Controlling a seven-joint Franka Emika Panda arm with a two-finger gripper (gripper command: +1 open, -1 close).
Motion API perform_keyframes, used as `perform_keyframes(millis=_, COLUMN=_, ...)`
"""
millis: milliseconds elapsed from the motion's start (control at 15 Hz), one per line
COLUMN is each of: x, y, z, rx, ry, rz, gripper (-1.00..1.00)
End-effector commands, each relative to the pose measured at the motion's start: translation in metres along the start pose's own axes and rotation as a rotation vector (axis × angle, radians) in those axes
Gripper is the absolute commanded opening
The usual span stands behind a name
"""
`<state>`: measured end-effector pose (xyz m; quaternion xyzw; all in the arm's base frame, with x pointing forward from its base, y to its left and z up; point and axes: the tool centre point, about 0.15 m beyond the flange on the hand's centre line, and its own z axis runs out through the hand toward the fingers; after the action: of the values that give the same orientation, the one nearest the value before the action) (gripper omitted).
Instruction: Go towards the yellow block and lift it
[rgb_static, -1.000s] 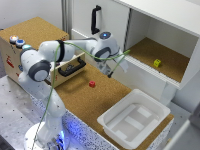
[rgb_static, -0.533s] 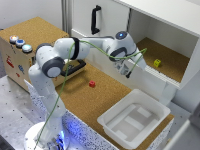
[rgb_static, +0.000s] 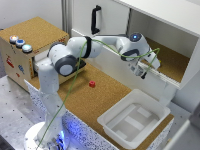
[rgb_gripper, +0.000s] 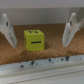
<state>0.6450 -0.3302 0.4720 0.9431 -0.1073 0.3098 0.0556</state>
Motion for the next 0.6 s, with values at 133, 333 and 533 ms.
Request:
perform_keyframes(millis=133, x=0.039, y=0.012, z=0.032, rx=0.215, ry=-0.113, rz=-0.093, gripper=-1.0)
perform_keyframes(millis=333, x=0.036, y=0.007, z=0.03, rx=0.243, ry=-0.107, rz=-0.096, gripper=-1.0)
perform_keyframes(millis=533, x=0.033, y=-0.004, z=0.031, rx=0.268, ry=-0.105, rz=-0.093, gripper=-1.0)
